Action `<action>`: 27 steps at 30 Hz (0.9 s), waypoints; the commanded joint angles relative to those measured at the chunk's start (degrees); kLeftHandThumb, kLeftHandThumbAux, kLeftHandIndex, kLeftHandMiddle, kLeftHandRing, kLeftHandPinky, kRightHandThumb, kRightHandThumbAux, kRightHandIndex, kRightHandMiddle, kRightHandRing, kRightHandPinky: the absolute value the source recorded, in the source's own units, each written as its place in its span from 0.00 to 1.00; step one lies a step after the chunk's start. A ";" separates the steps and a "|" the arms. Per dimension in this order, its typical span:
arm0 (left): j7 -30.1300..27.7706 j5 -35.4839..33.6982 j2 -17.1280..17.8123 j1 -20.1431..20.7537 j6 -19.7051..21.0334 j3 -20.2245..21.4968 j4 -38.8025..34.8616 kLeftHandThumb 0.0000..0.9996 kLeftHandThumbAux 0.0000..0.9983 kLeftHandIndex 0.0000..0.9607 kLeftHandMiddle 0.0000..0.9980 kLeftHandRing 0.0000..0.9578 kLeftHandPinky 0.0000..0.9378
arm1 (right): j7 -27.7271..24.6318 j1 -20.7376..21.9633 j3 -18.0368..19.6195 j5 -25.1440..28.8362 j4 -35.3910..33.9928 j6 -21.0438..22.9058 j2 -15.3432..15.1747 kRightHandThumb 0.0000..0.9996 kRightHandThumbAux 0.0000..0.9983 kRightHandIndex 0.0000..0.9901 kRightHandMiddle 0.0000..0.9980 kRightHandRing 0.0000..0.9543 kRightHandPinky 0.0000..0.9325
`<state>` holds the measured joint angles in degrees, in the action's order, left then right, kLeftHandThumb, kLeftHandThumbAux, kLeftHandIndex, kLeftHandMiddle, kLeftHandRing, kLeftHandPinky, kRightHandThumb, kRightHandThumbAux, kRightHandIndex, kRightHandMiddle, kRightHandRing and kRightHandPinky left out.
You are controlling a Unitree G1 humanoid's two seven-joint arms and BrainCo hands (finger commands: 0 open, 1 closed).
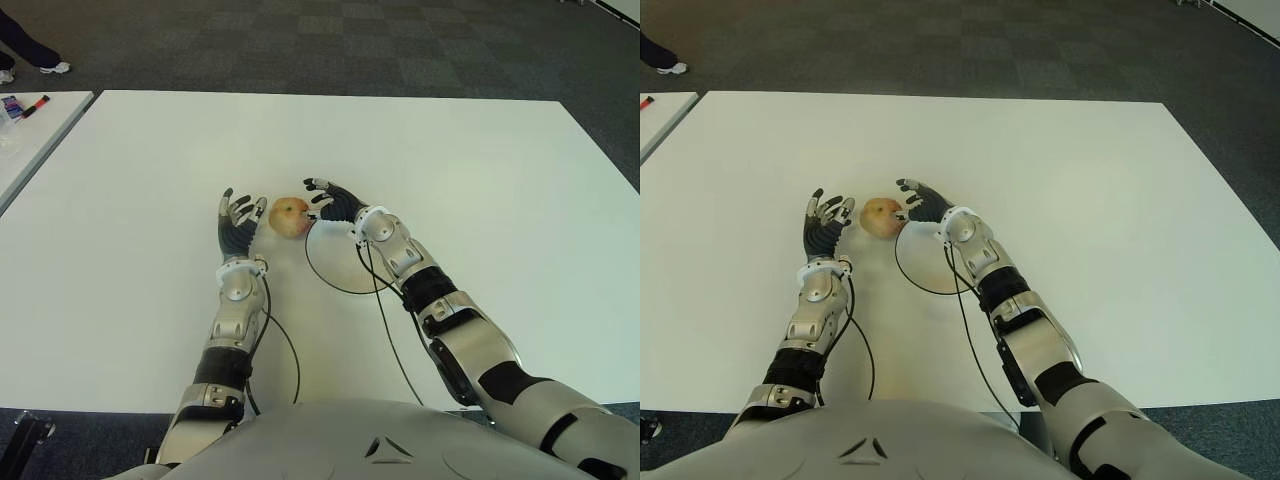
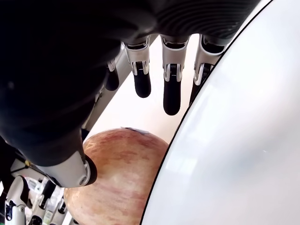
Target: Put the apples into the plate.
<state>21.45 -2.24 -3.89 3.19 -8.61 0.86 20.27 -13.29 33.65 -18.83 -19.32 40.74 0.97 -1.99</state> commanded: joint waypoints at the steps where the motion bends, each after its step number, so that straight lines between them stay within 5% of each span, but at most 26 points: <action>1: 0.79 -0.54 -5.75 1.62 0.95 -0.60 0.16 0.17 0.66 0.06 0.24 0.34 0.41 | -1.13 -0.71 0.24 0.93 0.56 2.09 0.22 0.33 0.71 0.00 0.13 0.21 0.33; 27: 1.63 -4.70 -7.49 0.34 1.00 -0.44 -2.71 0.14 0.63 0.09 0.25 0.33 0.41 | -2.62 -1.39 1.99 4.43 -0.73 5.89 3.07 0.27 0.68 0.00 0.07 0.16 0.31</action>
<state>22.06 -6.02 -3.90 3.16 -8.26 0.83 17.80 -14.90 33.72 -17.57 -16.56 40.03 4.74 0.56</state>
